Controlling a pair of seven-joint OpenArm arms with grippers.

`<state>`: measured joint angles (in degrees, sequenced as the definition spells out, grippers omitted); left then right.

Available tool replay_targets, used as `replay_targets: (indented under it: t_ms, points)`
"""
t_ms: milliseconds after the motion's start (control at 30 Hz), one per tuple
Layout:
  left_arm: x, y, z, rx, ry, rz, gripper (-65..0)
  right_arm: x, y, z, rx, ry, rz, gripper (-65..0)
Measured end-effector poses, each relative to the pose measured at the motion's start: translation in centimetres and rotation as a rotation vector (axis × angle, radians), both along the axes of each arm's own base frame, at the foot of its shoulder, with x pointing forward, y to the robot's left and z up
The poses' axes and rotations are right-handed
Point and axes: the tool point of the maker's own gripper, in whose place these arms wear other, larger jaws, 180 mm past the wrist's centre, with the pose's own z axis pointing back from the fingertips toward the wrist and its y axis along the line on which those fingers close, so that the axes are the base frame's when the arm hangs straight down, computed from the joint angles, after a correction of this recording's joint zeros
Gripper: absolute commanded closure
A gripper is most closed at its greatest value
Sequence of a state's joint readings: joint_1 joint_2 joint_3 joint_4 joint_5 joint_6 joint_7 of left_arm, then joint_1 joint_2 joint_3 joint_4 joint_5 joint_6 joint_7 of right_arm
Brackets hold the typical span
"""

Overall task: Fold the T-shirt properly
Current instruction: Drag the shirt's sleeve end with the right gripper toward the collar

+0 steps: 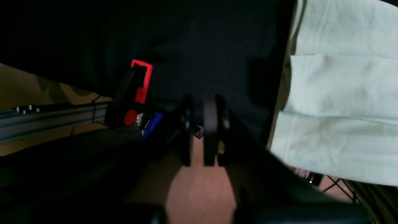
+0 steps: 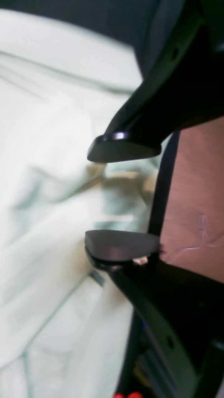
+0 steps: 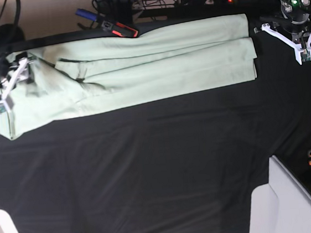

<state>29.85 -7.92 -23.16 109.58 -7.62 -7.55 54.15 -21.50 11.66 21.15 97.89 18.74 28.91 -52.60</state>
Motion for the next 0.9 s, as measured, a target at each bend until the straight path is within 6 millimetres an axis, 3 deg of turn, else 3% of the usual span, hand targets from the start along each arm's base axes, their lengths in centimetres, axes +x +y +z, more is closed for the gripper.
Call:
replay_targets:
  t_ms: [100, 200, 300, 433, 500, 567, 667, 733, 900]
  points:
    - [0.0, 0.0, 0.0, 0.000, 0.000, 0.001, -24.0, 0.2, -2.0, 2.0, -0.037, -0.063, -0.088, -33.2]
    - [0.0, 0.1, 0.0, 0.002, 0.001, 0.001, -31.4, 0.8, -3.2, 4.0, -0.050, -0.161, -0.136, -33.4]
    - [0.1, -0.1, 0.0, -0.010, -0.006, 0.003, -36.6, 0.4, -4.0, 4.2, -0.062, -0.187, -0.156, -33.4]
    - [1.6, -3.0, -0.2, -0.201, -0.073, -0.063, -43.7, 0.0, -3.7, 4.0, -0.059, -0.184, -0.149, -33.4]
    - [2.4, -3.4, 0.3, -0.267, -0.112, -0.095, -45.9, 0.0, -3.3, 4.0, -0.053, -0.181, -0.122, -33.4]
    - [2.2, -2.6, -0.6, -0.341, -0.117, -0.057, -48.9, -0.2, -2.5, 3.8, -0.039, -0.174, -0.055, -33.4]
    - [-0.4, 1.0, -2.4, -0.359, -0.090, 0.105, -57.4, -0.6, -1.9, 3.0, -0.014, -0.154, -0.014, -33.4]
    - [-1.4, 2.4, -3.0, -0.357, -0.075, 0.140, -61.5, -1.1, -2.1, 2.3, -0.008, -0.132, -0.020, -33.4]
    - [-0.4, 0.9, -3.3, -0.412, -0.125, -0.023, -61.8, -1.6, -2.0, 1.5, 0.006, -0.108, -0.022, -33.4]
